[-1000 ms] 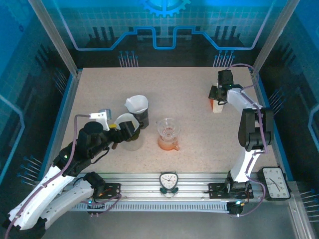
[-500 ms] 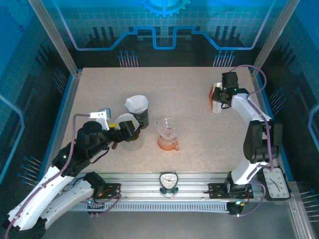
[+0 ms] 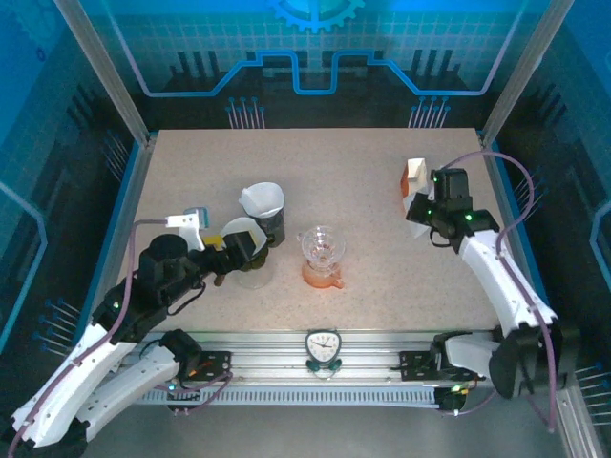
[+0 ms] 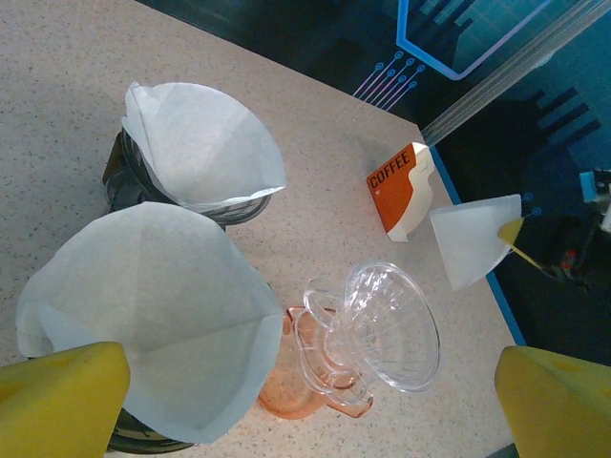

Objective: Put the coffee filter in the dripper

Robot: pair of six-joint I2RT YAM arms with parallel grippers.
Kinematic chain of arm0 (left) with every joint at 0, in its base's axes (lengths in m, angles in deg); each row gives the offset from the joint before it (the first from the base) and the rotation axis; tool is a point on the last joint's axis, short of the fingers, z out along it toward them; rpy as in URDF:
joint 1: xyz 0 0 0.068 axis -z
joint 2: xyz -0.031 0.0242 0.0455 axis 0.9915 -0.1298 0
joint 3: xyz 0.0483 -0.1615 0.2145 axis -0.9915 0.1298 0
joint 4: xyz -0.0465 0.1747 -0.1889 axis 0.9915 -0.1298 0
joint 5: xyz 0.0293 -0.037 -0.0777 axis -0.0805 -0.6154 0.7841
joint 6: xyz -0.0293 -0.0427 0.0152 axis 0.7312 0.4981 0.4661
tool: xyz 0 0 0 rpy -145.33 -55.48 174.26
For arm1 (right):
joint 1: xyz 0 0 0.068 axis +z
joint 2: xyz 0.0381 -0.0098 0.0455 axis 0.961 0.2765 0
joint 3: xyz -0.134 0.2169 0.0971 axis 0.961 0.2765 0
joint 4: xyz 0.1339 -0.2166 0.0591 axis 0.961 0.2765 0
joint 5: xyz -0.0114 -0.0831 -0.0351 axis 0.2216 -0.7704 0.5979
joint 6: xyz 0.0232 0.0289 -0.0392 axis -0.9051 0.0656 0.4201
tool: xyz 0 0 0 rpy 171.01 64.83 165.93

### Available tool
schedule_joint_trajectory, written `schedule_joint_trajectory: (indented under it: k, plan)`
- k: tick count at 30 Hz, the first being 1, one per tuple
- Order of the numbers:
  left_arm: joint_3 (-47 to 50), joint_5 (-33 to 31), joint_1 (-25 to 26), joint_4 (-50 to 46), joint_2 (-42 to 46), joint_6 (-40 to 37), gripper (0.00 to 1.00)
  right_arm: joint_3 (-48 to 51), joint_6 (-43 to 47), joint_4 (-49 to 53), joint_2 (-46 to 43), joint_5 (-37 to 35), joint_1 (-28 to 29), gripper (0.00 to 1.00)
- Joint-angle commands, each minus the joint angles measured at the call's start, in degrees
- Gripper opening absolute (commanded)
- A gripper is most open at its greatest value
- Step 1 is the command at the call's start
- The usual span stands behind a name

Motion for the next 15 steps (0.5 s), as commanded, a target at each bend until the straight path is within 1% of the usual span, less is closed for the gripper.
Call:
schedule_joint_trajectory:
  k: [1, 7, 10, 15]
  plan:
    - [-1.07, 1.24, -0.29, -0.88, 0.92, 1.00, 0.99, 0.38, -1.48, 4.80, -5.12, 3.73, 4.14, 0.00]
    - [-0.77, 1.63, -0.32, -1.25, 0.94, 1.08, 0.99, -5.61, 0.53, 11.96, -9.96, 5.22, 14.45, 0.00]
    - [-0.59, 1.64, -0.27, -1.34, 0.97, 1.03, 0.99, -10.12, 1.77, 16.29, -9.30, 5.44, 19.16, 0.00]
    - [-0.79, 1.58, -0.27, -1.52, 0.98, 0.74, 0.99, -17.58, 3.87, 23.79, -5.93, 2.99, 25.75, 0.00]
